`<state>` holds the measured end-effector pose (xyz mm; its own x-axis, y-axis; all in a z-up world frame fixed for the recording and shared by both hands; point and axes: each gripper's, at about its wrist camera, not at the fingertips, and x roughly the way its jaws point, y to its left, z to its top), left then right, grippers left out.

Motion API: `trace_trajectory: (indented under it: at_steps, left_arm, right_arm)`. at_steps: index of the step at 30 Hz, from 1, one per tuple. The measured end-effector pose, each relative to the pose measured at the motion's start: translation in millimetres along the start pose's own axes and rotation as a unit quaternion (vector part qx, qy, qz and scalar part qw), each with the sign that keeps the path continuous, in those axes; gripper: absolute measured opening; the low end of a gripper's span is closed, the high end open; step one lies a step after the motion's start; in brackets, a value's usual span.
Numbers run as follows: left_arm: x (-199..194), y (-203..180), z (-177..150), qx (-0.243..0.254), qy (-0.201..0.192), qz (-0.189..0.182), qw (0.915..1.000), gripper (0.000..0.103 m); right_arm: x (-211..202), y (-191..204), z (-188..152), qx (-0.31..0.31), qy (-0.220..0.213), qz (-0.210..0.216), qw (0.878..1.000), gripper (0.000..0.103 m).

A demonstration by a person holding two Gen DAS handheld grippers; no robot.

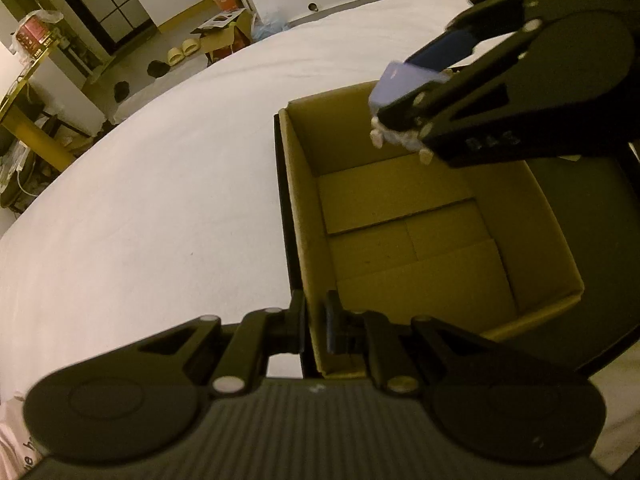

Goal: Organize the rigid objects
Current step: 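Lift the lavender cube with the right gripper and carry it over the box, then lower the lavender cube into the box and open the right gripper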

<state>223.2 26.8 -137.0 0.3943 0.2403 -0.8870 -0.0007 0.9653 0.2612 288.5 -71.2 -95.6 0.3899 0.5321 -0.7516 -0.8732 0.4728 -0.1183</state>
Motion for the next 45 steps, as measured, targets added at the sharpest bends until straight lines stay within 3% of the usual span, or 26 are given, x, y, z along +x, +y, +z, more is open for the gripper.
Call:
trace_trajectory:
  at_steps: [5,14,26,31,37,45]
  left_arm:
    - [0,-1,0,0.001,0.000,0.001,1.0000,0.009]
    - [1,-2,0,0.002,0.001,0.001,1.0000,0.009]
    - [2,-2,0,0.003,0.001,0.002,1.0000,0.009]
    - [2,-2,0,0.004,0.002,0.003,1.0000,0.009]
    - [4,-8,1,0.018,0.006,0.013,0.9997,0.010]
    - [4,-24,1,0.052,0.007,0.039,0.9979,0.011]
  right_arm:
    - [14,3,3,-0.048,0.028,0.040,0.998,0.038]
    - [37,24,9,-0.145,0.071,0.067,0.985,0.038]
    - [54,45,3,-0.237,0.102,0.064,0.964,0.038]
    - [51,55,-1,-0.274,0.101,0.047,0.955,0.038]
    - [41,63,-3,-0.287,0.087,0.032,0.953,0.043]
    - [3,58,-9,-0.254,0.040,0.031,0.966,0.049]
